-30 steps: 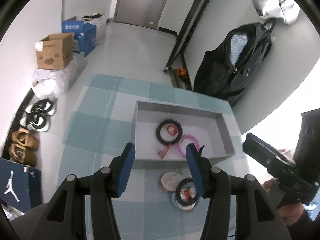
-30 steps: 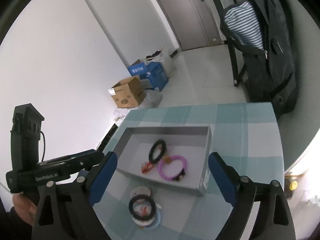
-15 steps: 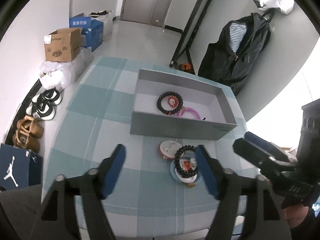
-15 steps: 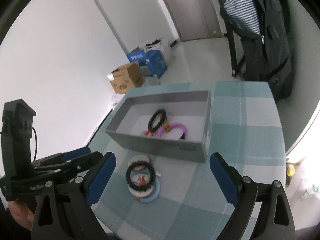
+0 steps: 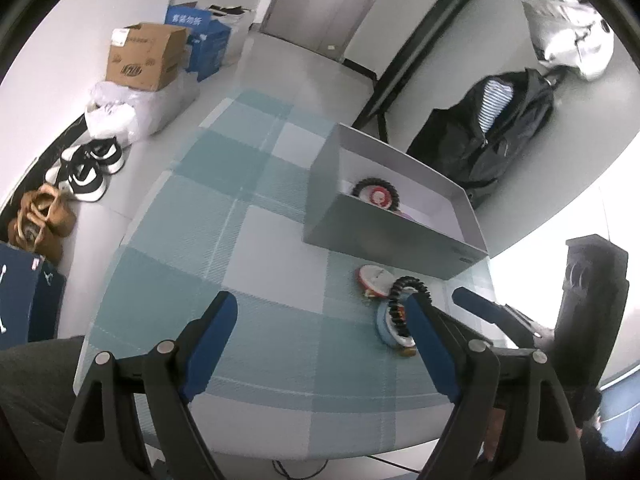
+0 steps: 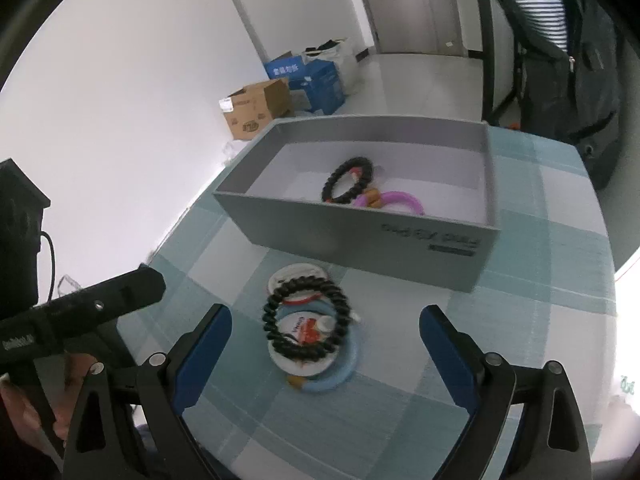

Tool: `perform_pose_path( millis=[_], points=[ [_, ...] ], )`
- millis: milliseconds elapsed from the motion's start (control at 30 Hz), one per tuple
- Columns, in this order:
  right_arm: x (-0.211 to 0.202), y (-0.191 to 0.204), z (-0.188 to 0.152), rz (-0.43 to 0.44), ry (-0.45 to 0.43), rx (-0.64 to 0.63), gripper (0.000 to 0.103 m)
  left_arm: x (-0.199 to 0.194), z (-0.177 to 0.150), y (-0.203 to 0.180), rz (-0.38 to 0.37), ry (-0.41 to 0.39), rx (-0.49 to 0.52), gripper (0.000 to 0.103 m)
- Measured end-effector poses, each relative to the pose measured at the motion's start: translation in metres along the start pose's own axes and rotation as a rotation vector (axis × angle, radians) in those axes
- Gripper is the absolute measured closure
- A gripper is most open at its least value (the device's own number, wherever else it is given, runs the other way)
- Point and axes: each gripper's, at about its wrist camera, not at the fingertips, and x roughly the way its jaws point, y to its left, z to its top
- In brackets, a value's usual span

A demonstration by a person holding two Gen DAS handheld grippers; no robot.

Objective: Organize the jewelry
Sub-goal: 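Move the right gripper back over the remaining black beaded bracelet, then grasp the black beaded bracelet with the right gripper and lift it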

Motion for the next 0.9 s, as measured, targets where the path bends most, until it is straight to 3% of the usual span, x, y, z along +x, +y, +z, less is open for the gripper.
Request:
perform_pose_path(
  millis=[167, 367, 533, 600, 700, 900],
  points=[
    [0.01, 0.008, -0.001, -0.044, 0.016, -0.025, 0.008, -0.003, -0.002, 0.003, 0.023, -0.007, 0.004, 0.02],
    [0.017, 0.013, 0.002, -0.034, 0.035, -0.022, 0.01, -0.001, -0.004, 0.007, 0.034, 0.012, 0.01, 0.02],
    [0.022, 0.02, 0.003, -0.067, 0.046, -0.051, 0.024, -0.002, -0.005, 0.007, 0.04, 0.01, 0.028, 0.02],
    [0.024, 0.023, 0.002, -0.084, 0.053, -0.064, 0.038, -0.003, -0.005, 0.008, 0.046, 0.01, 0.03, 0.02],
    [0.027, 0.025, 0.004, -0.108, 0.059, -0.084, 0.048, -0.002, -0.005, 0.009, 0.047, 0.012, 0.026, 0.02],
    [0.026, 0.02, 0.005, -0.105, 0.055, -0.076, 0.052, -0.001, -0.005, 0.011, 0.047, 0.019, 0.011, 0.02]
  ],
)
